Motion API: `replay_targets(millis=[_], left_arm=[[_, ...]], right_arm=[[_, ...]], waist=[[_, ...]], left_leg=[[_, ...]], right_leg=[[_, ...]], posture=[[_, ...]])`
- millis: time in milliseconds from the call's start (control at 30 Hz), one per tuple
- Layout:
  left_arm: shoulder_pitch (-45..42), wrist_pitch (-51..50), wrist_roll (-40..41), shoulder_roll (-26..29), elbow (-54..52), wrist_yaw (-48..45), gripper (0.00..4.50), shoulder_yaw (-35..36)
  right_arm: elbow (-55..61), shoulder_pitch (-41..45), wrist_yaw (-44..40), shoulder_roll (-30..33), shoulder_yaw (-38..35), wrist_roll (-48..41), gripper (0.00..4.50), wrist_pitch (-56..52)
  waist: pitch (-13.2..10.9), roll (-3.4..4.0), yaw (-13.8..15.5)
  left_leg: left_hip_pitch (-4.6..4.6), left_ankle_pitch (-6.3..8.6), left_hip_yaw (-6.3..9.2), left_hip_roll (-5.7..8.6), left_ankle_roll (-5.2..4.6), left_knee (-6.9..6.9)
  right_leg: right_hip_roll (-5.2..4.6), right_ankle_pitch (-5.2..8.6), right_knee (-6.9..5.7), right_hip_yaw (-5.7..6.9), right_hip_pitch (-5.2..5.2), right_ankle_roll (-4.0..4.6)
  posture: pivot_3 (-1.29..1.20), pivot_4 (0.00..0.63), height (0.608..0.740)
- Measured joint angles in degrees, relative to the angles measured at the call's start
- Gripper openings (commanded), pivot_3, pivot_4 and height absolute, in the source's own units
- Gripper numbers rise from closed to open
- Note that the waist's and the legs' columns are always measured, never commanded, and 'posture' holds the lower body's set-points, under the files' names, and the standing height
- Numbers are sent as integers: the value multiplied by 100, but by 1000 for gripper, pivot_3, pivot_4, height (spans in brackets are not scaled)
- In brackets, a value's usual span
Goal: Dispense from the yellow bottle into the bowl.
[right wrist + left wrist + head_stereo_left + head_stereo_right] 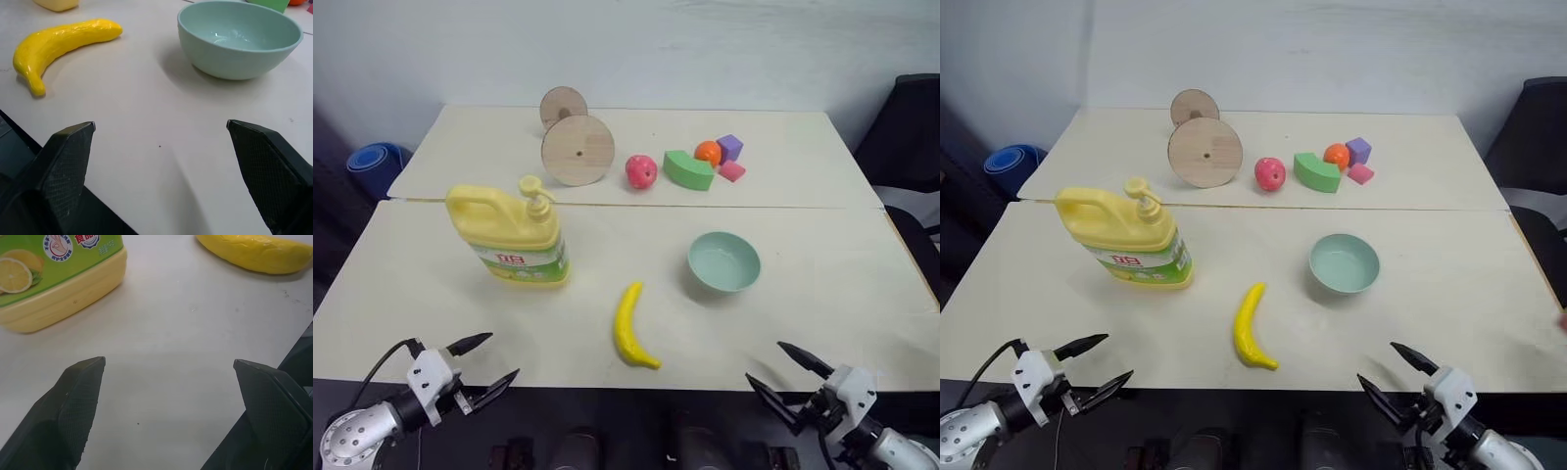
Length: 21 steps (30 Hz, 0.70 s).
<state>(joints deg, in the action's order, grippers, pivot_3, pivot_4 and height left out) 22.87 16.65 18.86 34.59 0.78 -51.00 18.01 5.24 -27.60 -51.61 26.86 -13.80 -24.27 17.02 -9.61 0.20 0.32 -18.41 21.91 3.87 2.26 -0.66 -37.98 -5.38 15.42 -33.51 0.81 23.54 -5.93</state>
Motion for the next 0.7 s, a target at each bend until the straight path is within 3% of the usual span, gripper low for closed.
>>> replay_targets(millis=[233,400,500,700], left_arm=[[-240,-489,251,47,-356,-168,4470,-99],[-449,-1180,1023,305,-589,-762,4470,-96],[-468,-1417,1148,499,-948,-1085,4470,-194],[-201,-1783,1214,617,-1203,-1363,4470,-275]], right_arm=[[1458,823,307,442,544,-468,4500,-1799],[2358,2154,917,1228,1482,-596,4500,-4337],[2487,3122,1172,1119,2308,-598,4500,-5581],[2240,3674,1660,505,3508,-180,4500,-6542]], waist=[[-3,5,-6],[-2,2,-11],[2,-5,-19],[6,-9,-23]], left_leg=[[-1,-5,3,-1,8,-2],[-9,-15,8,0,28,-12],[-14,-13,19,-4,35,-6],[-37,-11,23,5,34,-12]], right_leg=[[-1,0,-4,2,2,0],[-2,0,-3,7,7,1],[0,6,-2,17,13,11],[-2,18,-1,26,25,33]], posture=[[0,150,740],[0,150,740],[0,150,740],[0,150,740]])
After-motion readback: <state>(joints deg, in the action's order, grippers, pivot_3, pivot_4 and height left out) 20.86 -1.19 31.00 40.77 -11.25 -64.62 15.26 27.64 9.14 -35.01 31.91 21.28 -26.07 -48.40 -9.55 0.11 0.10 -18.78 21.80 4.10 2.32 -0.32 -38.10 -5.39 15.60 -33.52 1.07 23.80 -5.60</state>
